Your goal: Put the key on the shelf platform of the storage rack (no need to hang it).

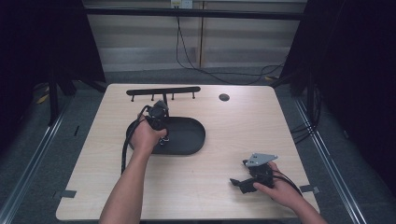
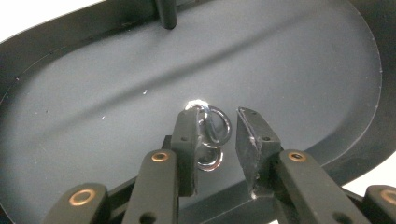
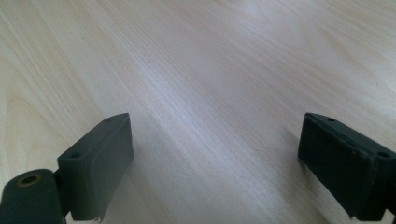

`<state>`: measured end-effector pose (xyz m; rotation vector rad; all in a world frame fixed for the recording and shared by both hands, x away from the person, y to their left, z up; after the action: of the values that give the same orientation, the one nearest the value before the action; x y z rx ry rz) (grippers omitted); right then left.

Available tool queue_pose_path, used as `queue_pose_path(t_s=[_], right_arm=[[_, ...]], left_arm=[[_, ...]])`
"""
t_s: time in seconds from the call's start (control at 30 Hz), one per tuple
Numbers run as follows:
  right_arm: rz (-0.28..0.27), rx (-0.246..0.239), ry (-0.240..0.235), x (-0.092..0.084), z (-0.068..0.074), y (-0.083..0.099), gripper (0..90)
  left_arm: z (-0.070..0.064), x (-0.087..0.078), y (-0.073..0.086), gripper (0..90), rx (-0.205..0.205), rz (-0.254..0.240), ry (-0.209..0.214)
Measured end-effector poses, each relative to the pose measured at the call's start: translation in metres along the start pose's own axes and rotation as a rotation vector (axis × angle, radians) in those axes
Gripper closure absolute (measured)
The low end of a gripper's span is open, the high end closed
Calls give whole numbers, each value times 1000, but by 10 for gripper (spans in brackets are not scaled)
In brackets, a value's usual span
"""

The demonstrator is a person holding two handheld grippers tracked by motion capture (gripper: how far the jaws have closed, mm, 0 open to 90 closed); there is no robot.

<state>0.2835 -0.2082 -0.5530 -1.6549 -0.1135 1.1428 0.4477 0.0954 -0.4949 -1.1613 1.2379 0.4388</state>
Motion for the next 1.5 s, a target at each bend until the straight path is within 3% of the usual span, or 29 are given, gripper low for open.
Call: queue_pose_path(t_s=[0.5,1.3,1.5], right_arm=[[1,-4,-2,0,0,0,97],[2,-4,-1,0,0,0,98],[2,-5,-1,0,0,0,98]], left_arm=[[-2,-7,5,581,8,-23,9],[-4,-22,18,290,35,-56,24],[-6,-25,22,251,63,-63,32]])
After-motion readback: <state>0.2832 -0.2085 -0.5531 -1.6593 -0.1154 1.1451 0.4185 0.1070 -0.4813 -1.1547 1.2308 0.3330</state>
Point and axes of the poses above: each handheld gripper's, and its own axes: x roughly forward along the jaws, y roughly out of its underside, z roughly to its left, the point moved 6 cm from there along x, roughly forward along the jaws, and after that the axes turned 6 degrees about -z, right-handed, at the moved point
